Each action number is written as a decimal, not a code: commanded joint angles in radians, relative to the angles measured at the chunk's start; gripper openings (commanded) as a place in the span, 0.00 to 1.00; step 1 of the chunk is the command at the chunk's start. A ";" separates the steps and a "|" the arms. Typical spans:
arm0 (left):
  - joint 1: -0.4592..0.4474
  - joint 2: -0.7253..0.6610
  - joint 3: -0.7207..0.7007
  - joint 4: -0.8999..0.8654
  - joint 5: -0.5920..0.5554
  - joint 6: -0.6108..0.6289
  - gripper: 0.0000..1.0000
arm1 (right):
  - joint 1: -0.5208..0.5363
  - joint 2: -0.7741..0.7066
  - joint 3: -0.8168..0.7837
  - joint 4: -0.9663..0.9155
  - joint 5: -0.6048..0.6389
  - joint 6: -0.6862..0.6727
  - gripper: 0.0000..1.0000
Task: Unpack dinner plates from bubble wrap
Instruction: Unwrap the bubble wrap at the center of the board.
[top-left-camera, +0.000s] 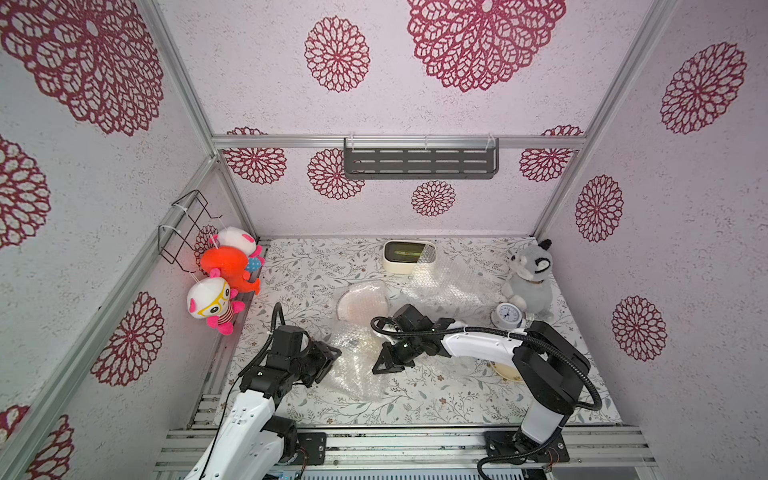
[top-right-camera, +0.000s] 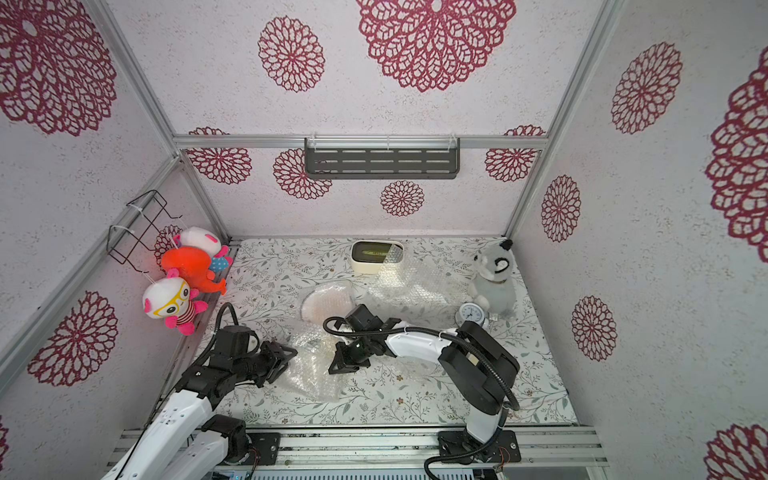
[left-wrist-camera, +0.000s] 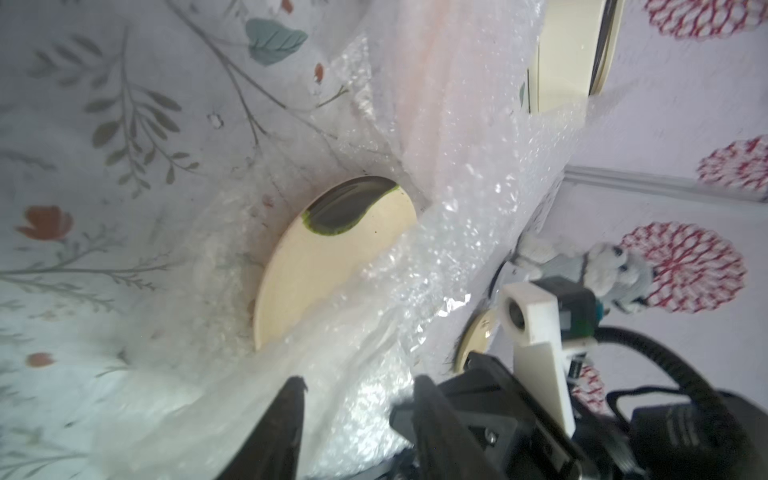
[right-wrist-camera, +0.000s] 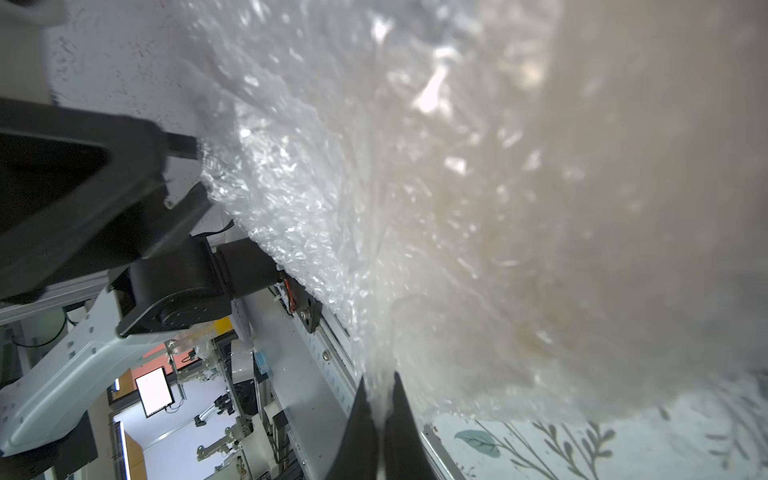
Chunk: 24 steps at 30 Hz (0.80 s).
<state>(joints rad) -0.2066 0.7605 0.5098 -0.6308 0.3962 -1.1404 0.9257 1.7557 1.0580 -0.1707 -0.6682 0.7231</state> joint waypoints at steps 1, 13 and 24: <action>0.017 0.025 0.148 -0.199 -0.093 0.139 0.58 | 0.002 0.007 0.067 -0.116 0.064 -0.105 0.00; 0.036 0.516 0.443 -0.159 -0.017 0.443 0.66 | 0.011 0.012 0.110 -0.174 0.104 -0.153 0.00; 0.084 0.698 0.429 -0.063 0.090 0.550 0.66 | 0.019 0.055 0.142 -0.162 0.093 -0.143 0.00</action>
<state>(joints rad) -0.1295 1.4261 0.9489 -0.7574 0.4248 -0.6407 0.9382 1.8023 1.1713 -0.3199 -0.5789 0.5941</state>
